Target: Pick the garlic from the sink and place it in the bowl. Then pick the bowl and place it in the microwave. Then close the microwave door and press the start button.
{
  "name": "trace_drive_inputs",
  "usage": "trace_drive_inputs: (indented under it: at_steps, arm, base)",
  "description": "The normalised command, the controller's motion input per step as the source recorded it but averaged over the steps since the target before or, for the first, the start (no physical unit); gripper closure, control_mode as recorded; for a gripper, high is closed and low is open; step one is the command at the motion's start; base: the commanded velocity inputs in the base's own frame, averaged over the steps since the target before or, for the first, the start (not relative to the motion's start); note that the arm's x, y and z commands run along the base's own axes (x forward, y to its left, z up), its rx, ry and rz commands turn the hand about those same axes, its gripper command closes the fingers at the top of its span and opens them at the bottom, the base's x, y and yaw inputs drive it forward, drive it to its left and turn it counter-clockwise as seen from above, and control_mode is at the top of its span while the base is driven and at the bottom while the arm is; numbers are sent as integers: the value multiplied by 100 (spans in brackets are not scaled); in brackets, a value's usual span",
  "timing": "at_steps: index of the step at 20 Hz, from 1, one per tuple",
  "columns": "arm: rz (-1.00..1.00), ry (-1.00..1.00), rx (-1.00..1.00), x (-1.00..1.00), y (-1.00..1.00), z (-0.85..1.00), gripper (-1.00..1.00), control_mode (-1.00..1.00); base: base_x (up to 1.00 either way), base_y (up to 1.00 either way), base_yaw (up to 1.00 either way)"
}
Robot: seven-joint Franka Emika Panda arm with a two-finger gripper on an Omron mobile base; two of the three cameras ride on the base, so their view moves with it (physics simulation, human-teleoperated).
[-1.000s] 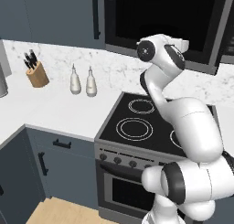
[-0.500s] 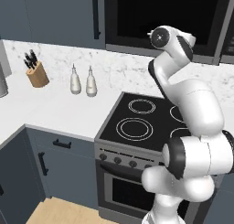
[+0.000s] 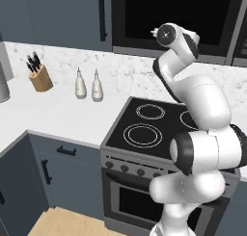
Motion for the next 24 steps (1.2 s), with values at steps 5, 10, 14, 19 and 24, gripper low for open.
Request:
trace_drive_inputs:
  at_steps: [5,10,14,19,24]
  arm:
    - [0,-7,0,-67,0,5,-100,-100]
    - [0,-8,1,-100,0,10,-100,-100]
    - [0,-1,0,-100,0,13,-100,-100]
    - [2,-13,-3,-100,0,0,-100,-100]
    - [5,-22,-21,-87,7,-18,100,-100]
  base:
    - [0,0,0]
    - [0,0,0]
    - [0,0,0]
    - [0,0,0]
    - [0,0,0]
